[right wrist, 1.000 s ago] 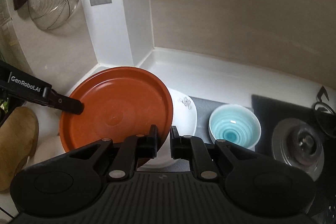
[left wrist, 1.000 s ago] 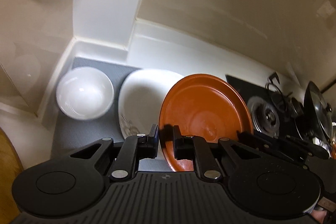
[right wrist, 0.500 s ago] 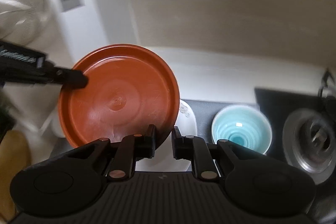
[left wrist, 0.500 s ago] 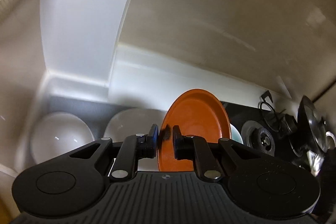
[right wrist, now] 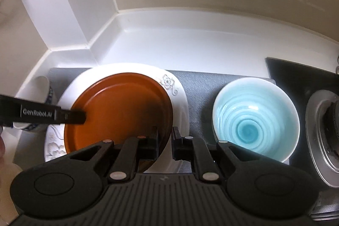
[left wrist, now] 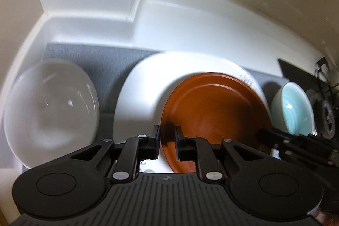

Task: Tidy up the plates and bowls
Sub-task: 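Lower the terracotta plate onto the white plates and open both grippers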

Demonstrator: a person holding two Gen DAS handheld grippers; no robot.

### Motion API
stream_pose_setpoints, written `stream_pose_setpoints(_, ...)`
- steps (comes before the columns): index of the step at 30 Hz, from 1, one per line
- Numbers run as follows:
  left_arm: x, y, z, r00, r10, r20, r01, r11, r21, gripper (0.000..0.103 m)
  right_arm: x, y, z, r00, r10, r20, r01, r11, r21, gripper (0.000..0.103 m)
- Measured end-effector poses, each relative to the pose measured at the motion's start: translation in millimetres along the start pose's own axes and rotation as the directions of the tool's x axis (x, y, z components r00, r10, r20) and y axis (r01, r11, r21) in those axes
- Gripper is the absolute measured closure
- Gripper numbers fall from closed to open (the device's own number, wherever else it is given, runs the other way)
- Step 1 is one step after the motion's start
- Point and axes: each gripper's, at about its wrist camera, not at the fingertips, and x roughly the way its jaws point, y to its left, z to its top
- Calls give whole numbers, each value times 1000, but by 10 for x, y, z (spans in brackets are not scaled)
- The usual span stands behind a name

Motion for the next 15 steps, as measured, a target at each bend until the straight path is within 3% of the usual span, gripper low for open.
stream_pose_setpoints(5,11,75,-77,1000,2,-2,-2,1000,-11,90,24,-15,7,1000,9,-7,-9,1000,-3,88)
stream_pose_setpoints(7,-79,138,-93,1000,-5,2,5,1000,-27,89,8,-65,7,999,48,-9,-48,999,8,66)
stream_pose_setpoints(9,-208,146,-99,1000,4,25,-4,1000,-29,85,-80,-59,0,998,66,11,-66,998,6,34)
stream_pose_setpoints(11,-366,246,-142,999,3,37,-1,999,-40,68,-187,-24,-6,998,48,34,-48,999,-1,18)
stream_pose_setpoints(13,-520,366,-182,998,11,56,-7,998,-68,52,-282,-5,-17,993,103,50,-103,995,1,18)
stream_pose_setpoints(15,-684,528,-243,996,30,79,-21,994,-108,45,-356,62,-33,988,140,60,-140,990,-16,18)
